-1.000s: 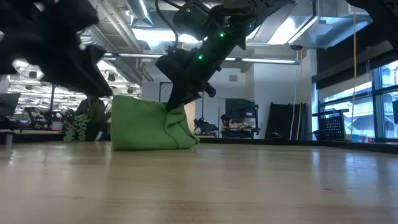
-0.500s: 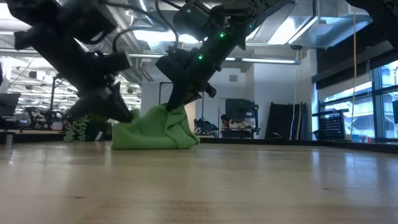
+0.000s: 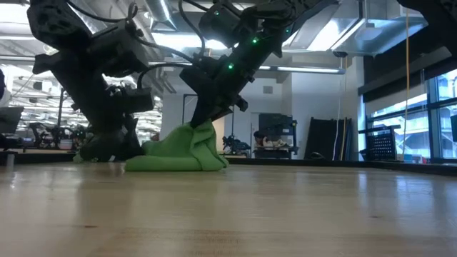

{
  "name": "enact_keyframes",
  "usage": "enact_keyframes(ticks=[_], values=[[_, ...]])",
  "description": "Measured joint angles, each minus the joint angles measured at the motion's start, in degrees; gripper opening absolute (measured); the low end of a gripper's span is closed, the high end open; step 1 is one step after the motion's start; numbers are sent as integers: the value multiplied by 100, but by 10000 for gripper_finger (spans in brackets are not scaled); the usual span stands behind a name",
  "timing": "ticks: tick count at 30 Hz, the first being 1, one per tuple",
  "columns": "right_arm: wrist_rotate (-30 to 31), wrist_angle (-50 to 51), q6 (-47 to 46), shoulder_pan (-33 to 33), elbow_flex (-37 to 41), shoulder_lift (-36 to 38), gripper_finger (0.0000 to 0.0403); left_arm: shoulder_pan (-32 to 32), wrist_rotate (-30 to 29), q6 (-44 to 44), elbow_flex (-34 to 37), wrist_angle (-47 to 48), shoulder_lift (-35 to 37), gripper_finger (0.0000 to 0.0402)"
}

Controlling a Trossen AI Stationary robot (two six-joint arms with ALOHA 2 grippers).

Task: Roll microfiber towels into tight, uniform cylinder then place into a basket
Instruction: Fold the green towel

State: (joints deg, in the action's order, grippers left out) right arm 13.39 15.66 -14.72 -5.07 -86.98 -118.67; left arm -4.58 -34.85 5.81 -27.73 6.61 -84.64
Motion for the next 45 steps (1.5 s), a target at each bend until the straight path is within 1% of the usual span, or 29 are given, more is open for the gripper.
enact_keyframes(ticks=[3, 9, 13, 17, 19, 24, 27, 31, 35, 39, 43, 45], values=[[2, -3, 16, -27, 0, 0, 83, -2, 2, 2, 0, 44, 0, 82], [4, -29, 175, -106, 0, 11, 148, -2, 99, -19, -4, 98, 16, 82], [4, 43, 168, -173, -28, 128, 176, -2, 150, -30, -2, 227, 192, 82], [9, 168, 201, -217, -142, 265, 187, -2, 151, -40, -4, 398, 581, 82], [11, 343, 336, -217, -201, 314, 188, -4, 144, -40, 7, 604, 845, 82], [-19, 353, 758, -173, -304, 361, 188, -54, 139, 4, 0, 798, 1457, 82], [-316, 352, 816, -134, -213, 361, 188, -120, 274, 4, 0, 701, 1641, 82], [-853, -275, 761, -135, 248, 323, 188, -122, 704, 4, 0, 341, 1509, 82], [-1155, -1382, 752, -141, 942, 319, 188, -116, 737, -27, -3, -103, 1182, 82], [-1200, -1786, 752, -140, 1419, 317, 188, -89, 833, -7, 0, -306, 722, 82], [-1200, -1930, 742, -147, 1760, 315, 188, -61, 868, 45, 2, -342, 291, 82], [-1198, -1933, 601, -152, 1857, 315, 188, -52, 880, 209, 2, -288, 158, 82]])
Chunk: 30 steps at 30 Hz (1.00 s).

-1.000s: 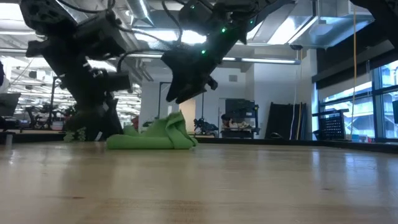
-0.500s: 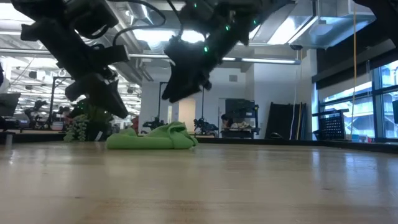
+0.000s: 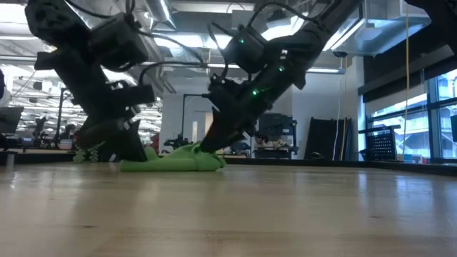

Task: Roll microfiber towels into tight, uniform cylinder then place into a basket
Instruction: Fold the green towel

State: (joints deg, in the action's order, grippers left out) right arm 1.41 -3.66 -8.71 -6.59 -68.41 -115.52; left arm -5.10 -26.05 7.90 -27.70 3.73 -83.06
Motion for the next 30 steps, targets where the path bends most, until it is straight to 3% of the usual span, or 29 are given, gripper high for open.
enact_keyframes(ticks=[13, 19, 30], values=[[-5, 298, -324, 148, 293, -4, 188, -510, 792, -54, -49, 522, -118, 82], [-371, 302, -509, 578, 298, -4, 188, -981, 969, -81, -55, 703, -62, 82], [-867, 284, -774, 1520, 271, 0, 188, -1493, 1811, -116, 13, 1197, 508, 82]])
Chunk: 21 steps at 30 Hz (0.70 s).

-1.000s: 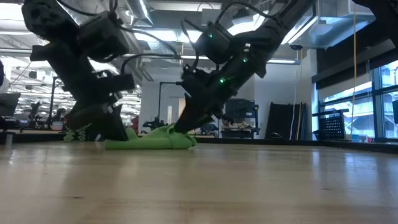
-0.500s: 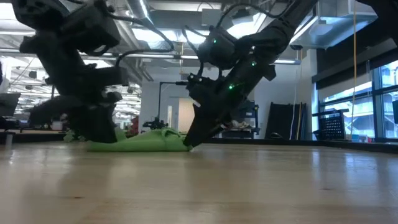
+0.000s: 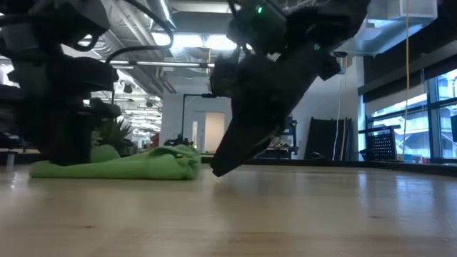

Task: Roll microfiber towels into tight, uniform cylinder then place into a basket
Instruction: Fold the green towel

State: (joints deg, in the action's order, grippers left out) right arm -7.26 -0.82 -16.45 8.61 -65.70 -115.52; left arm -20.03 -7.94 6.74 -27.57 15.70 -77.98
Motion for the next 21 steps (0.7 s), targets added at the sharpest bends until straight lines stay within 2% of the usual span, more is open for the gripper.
enact_keyframes(ticks=[4, 9, 13, 16, 21], values=[[361, -10, 136, 228, -203, 2, 188, -128, -244, 0, 23, 122, 258, 82], [766, -57, 783, 329, -560, 6, 188, -192, -664, 2, 15, 246, 807, 82], [1016, -500, 1226, 292, -614, 9, 188, -183, -1191, 40, 6, 453, 1169, 82], [1024, -817, 1392, 194, -619, -15, 188, -103, -1485, 223, 4, 692, 1225, 82], [1024, -1085, 1395, 39, -625, -365, 188, 27, -1513, 519, 100, 841, 1109, 82]])
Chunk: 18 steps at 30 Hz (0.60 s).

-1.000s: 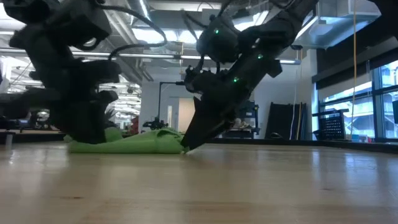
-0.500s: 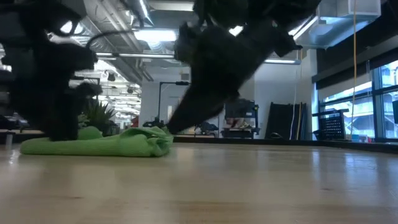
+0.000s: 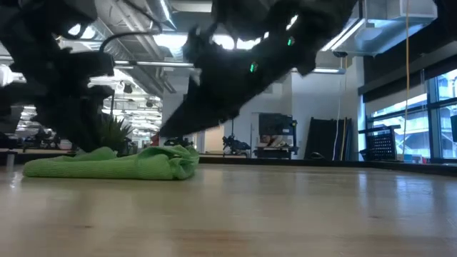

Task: Roll microfiber towels into tight, uniform cylinder then place into a basket
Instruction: Fold the green towel

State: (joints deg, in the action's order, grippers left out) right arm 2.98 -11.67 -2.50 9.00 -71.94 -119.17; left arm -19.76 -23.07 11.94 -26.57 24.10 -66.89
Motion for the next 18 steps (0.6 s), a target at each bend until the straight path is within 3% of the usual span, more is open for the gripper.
enact_keyframes(ticks=[10, 18], values=[[-10, -4, -14, -233, 3, -512, 188, 146, -33, 437, 252, 14, -218, 82], [-114, 31, -20, -291, 0, -534, 188, 50, -270, 414, 27, 446, 95, 82]])
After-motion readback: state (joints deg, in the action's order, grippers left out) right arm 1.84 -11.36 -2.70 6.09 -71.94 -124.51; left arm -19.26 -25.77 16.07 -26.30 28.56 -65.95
